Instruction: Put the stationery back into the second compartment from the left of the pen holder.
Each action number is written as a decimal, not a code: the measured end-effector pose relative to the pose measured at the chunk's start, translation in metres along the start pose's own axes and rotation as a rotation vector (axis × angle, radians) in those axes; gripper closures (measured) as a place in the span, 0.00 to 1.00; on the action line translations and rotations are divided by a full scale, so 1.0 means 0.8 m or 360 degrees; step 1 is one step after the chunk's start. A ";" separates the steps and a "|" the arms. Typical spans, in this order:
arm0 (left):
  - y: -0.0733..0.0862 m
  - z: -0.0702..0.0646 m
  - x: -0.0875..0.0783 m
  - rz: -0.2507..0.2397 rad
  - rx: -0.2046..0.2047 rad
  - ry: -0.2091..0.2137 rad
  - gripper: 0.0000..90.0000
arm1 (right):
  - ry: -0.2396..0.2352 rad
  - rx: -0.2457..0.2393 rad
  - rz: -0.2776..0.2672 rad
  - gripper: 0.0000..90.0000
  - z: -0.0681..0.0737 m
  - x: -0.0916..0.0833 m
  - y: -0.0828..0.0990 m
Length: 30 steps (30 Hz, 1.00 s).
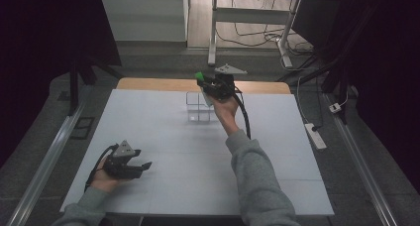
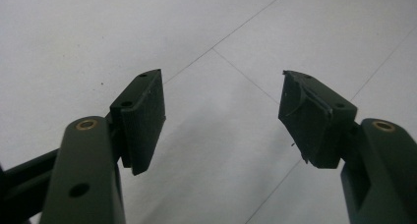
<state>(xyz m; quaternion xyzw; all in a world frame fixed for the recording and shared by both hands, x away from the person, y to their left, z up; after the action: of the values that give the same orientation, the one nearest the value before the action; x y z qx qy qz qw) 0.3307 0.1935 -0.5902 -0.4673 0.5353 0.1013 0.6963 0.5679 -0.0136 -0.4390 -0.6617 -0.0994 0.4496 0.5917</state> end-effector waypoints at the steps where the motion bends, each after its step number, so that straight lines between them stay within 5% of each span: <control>1: 0.000 0.000 0.000 0.0001 -0.0001 -0.0001 0.38 | 0.0006 0.0008 -0.0006 0.74 -0.002 0.004 0.000; 14: 0.002 0.002 0.003 0.0021 0.0007 -0.0009 0.37 | -0.0006 0.0105 -0.0071 0.74 -0.022 0.036 0.002; 18: 0.003 0.001 0.003 0.0024 0.0011 -0.0012 0.37 | 0.0003 0.0083 -0.0027 0.70 -0.022 0.041 0.010; 30: 0.003 0.001 0.003 0.0029 0.0016 -0.0016 0.37 | 0.0007 0.0030 0.0041 0.61 -0.019 0.010 0.025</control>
<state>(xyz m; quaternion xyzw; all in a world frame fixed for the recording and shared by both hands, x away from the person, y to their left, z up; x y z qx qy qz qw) 0.3309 0.1947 -0.5938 -0.4585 0.5365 0.1073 0.7003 0.5753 -0.0239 -0.4619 -0.6583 -0.0852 0.4568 0.5923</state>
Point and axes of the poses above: each handheld gripper's, and its own axes: x roughly forward along the jaws, y roughly out of its underside, z roughly to its left, the point moved 9 cm from there along x, roughly forward along the jaws, and after that the axes turned 12 degrees about z, right-handed, at the moved point
